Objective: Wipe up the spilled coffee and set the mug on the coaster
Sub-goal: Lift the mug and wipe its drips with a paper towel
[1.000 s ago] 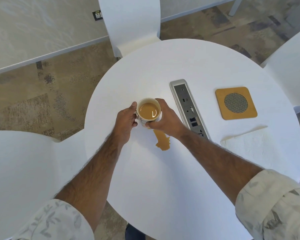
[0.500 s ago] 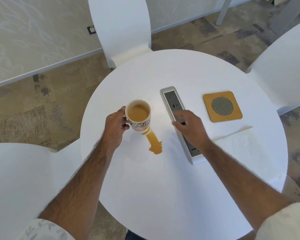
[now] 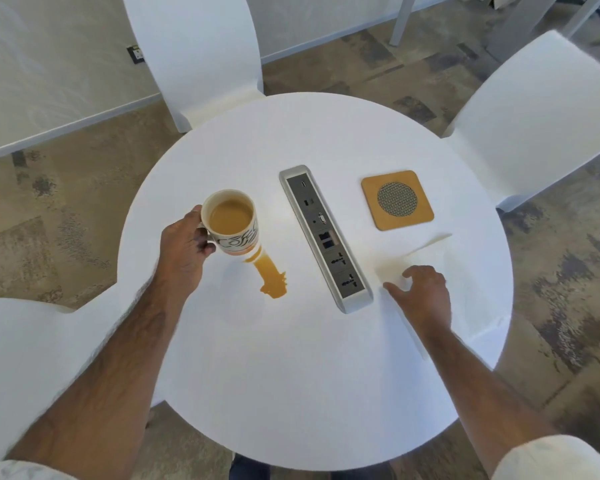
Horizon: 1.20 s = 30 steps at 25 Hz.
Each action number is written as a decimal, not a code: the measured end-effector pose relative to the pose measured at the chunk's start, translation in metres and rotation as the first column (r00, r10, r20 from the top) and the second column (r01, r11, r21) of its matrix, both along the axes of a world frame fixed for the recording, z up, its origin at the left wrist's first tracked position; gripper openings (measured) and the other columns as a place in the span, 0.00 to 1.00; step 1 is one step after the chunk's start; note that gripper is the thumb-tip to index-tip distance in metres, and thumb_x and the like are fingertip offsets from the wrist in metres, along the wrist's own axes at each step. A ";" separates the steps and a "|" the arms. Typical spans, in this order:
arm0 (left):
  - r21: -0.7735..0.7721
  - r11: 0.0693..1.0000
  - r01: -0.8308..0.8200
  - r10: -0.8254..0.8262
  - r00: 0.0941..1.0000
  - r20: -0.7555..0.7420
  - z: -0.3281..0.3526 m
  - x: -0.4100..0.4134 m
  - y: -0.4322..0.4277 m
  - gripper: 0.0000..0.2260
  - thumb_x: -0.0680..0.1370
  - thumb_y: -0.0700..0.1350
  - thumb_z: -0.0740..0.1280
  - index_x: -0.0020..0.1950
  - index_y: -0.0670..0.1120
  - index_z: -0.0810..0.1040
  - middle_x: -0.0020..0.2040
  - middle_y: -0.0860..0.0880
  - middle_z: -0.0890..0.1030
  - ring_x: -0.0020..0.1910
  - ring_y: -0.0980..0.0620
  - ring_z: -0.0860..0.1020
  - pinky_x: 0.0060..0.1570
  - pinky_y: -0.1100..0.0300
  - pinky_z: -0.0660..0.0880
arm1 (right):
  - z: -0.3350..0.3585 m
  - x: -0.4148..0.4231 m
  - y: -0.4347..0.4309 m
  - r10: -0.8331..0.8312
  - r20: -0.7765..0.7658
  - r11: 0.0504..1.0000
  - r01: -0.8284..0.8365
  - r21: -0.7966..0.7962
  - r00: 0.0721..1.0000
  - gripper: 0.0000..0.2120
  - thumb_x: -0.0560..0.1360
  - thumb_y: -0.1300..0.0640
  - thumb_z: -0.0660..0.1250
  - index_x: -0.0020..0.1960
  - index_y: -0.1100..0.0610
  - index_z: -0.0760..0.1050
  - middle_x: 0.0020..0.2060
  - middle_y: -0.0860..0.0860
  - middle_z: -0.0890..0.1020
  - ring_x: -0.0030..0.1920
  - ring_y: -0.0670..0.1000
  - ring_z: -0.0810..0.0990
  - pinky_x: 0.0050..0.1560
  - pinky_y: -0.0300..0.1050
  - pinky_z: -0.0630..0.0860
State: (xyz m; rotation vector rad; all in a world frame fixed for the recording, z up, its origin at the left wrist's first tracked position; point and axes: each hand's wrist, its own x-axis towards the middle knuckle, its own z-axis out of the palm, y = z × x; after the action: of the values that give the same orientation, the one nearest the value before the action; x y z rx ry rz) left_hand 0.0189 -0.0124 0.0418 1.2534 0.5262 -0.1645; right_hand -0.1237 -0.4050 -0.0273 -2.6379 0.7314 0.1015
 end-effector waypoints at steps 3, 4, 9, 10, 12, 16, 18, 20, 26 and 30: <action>-0.019 1.000 -0.001 0.001 1.000 0.019 0.003 -0.003 -0.002 0.12 0.80 0.49 0.69 0.36 0.51 0.83 0.35 0.50 0.71 0.31 0.54 0.69 0.29 0.62 0.64 | -0.002 0.007 0.004 0.039 -0.069 0.995 -0.046 -0.090 0.997 0.24 0.69 0.40 0.76 0.55 0.56 0.79 0.58 0.53 0.79 0.63 0.59 0.74 0.55 0.56 0.76; -0.021 1.000 0.002 -0.001 1.000 0.025 0.005 -0.004 -0.003 0.12 0.80 0.49 0.69 0.36 0.51 0.83 0.34 0.51 0.72 0.31 0.55 0.69 0.28 0.63 0.64 | -0.002 0.010 0.005 0.056 -0.097 0.993 -0.066 -0.101 0.994 0.23 0.69 0.41 0.76 0.55 0.57 0.78 0.59 0.53 0.78 0.63 0.59 0.74 0.55 0.56 0.76; 0.000 1.000 0.016 -0.016 0.999 0.032 0.010 -0.005 -0.004 0.10 0.78 0.48 0.71 0.36 0.51 0.82 0.32 0.52 0.72 0.30 0.55 0.70 0.28 0.63 0.64 | -0.005 0.015 0.010 0.106 -0.139 0.983 -0.125 -0.138 0.985 0.10 0.75 0.53 0.69 0.50 0.59 0.76 0.57 0.57 0.76 0.57 0.61 0.74 0.49 0.56 0.77; 0.004 1.000 0.015 -0.015 0.999 0.030 0.010 -0.005 -0.004 0.10 0.78 0.48 0.71 0.37 0.51 0.82 0.33 0.52 0.72 0.30 0.55 0.69 0.28 0.62 0.64 | -0.004 0.015 0.011 0.104 -0.148 0.981 -0.125 -0.145 0.983 0.07 0.75 0.56 0.67 0.49 0.60 0.76 0.57 0.57 0.76 0.57 0.61 0.74 0.48 0.56 0.77; 0.001 1.000 0.016 -0.016 0.999 0.031 0.011 -0.007 -0.004 0.10 0.78 0.49 0.71 0.37 0.51 0.83 0.34 0.51 0.72 0.31 0.55 0.69 0.29 0.62 0.64 | -0.004 0.017 0.012 0.095 -0.169 0.979 -0.123 -0.160 0.981 0.04 0.76 0.61 0.64 0.47 0.61 0.76 0.59 0.58 0.76 0.57 0.62 0.74 0.48 0.56 0.77; 0.005 1.000 0.014 -0.014 1.000 0.026 0.013 -0.009 -0.006 0.09 0.77 0.50 0.71 0.38 0.51 0.83 0.36 0.48 0.69 0.32 0.54 0.69 0.30 0.62 0.63 | -0.001 0.014 0.012 0.110 -0.171 0.976 -0.139 -0.167 0.979 0.08 0.76 0.57 0.65 0.49 0.62 0.78 0.61 0.57 0.76 0.60 0.61 0.73 0.51 0.56 0.77; 0.001 1.000 0.016 -0.016 0.999 0.031 0.014 -0.010 -0.007 0.09 0.78 0.50 0.71 0.38 0.51 0.82 0.37 0.48 0.68 0.33 0.53 0.68 0.29 0.62 0.63 | 0.001 0.012 0.015 0.121 -0.194 0.971 -0.157 -0.182 0.974 0.11 0.74 0.53 0.68 0.48 0.61 0.78 0.58 0.56 0.76 0.58 0.60 0.73 0.50 0.54 0.76; 0.000 1.000 0.020 -0.020 0.999 0.034 0.015 -0.011 -0.008 0.10 0.79 0.51 0.70 0.38 0.51 0.82 0.37 0.47 0.65 0.34 0.52 0.67 0.29 0.62 0.64 | 0.003 0.013 0.019 0.138 -0.217 0.963 -0.182 -0.200 0.966 0.09 0.73 0.54 0.68 0.45 0.61 0.76 0.53 0.56 0.76 0.53 0.60 0.74 0.44 0.52 0.74; 0.014 0.999 0.035 -0.036 0.999 0.028 0.018 -0.011 -0.012 0.10 0.79 0.51 0.70 0.39 0.51 0.82 0.38 0.47 0.66 0.35 0.52 0.67 0.30 0.62 0.64 | 0.004 0.014 0.033 0.164 -0.213 0.944 -0.215 -0.248 0.963 0.05 0.74 0.68 0.62 0.47 0.61 0.75 0.50 0.59 0.75 0.49 0.62 0.74 0.33 0.49 0.68; 0.021 0.999 0.039 -0.039 0.999 0.025 0.019 -0.010 -0.011 0.08 0.78 0.51 0.70 0.41 0.51 0.81 0.39 0.47 0.67 0.36 0.52 0.67 0.31 0.61 0.65 | 0.009 0.015 0.032 0.160 -0.197 0.950 -0.205 -0.235 0.967 0.05 0.76 0.66 0.60 0.44 0.60 0.73 0.48 0.58 0.77 0.47 0.62 0.75 0.35 0.48 0.68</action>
State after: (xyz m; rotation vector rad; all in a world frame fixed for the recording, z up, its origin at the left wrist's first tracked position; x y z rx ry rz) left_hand 0.0087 -0.0234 0.0613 1.2846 0.4825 -0.1762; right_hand -0.1082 -0.3735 -0.0181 -2.9691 0.5848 0.3160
